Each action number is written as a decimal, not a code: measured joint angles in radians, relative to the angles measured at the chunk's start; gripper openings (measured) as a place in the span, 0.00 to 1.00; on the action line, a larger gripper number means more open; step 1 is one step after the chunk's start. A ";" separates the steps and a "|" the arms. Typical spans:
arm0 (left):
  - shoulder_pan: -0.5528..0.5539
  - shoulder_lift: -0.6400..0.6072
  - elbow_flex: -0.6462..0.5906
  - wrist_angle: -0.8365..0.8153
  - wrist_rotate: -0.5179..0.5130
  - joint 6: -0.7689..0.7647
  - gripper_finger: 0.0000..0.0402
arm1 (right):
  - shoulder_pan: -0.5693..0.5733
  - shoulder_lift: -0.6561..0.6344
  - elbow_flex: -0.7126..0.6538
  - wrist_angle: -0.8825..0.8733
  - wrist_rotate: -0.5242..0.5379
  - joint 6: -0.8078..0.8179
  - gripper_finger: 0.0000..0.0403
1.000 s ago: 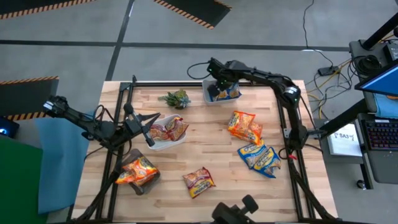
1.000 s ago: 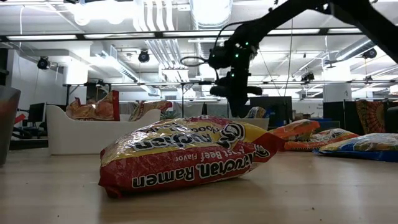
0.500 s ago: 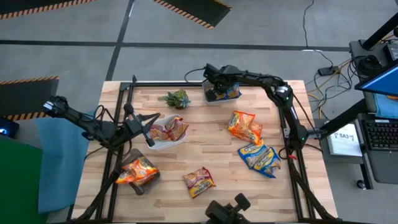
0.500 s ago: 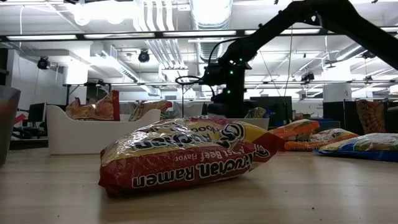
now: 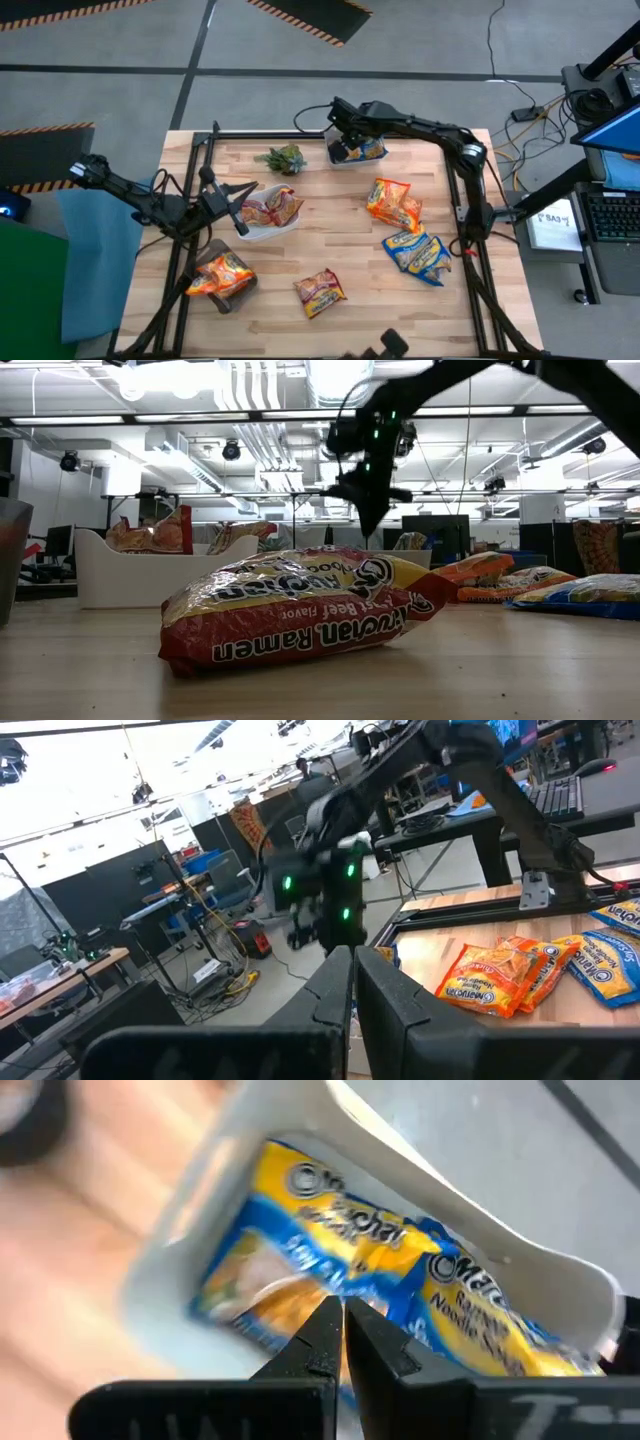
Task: Sort Maruchan noodles
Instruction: Put the orange noodle pack into the black bin
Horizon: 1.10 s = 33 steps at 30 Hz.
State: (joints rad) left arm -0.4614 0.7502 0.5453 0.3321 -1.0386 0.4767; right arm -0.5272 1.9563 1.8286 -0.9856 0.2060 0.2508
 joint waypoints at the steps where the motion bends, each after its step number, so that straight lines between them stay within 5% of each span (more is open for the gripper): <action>1: 0.000 0.000 0.000 0.000 0.000 0.000 0.00 | 0.015 -0.019 0.000 -0.011 0.001 0.000 0.02; 11: -0.001 0.001 0.000 0.000 0.000 -0.034 0.00 | 0.258 -0.215 -0.136 -0.043 -0.001 -0.014 0.02; 20: -0.001 0.049 0.000 0.000 0.026 -0.077 0.00 | 0.509 -0.468 -0.540 0.263 0.002 0.039 0.02; 27: -0.001 0.112 0.000 -0.002 0.204 -0.094 0.00 | 0.598 -0.651 -0.880 0.770 -0.003 -0.020 0.02; 33: 0.000 0.124 0.000 -0.067 0.411 -0.093 0.00 | 0.574 -0.775 -0.973 0.851 -0.002 -0.008 0.02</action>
State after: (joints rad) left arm -0.4610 0.8740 0.5453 0.2651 -0.6277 0.3834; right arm 0.0471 1.1814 0.8553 -0.1345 0.2036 0.2428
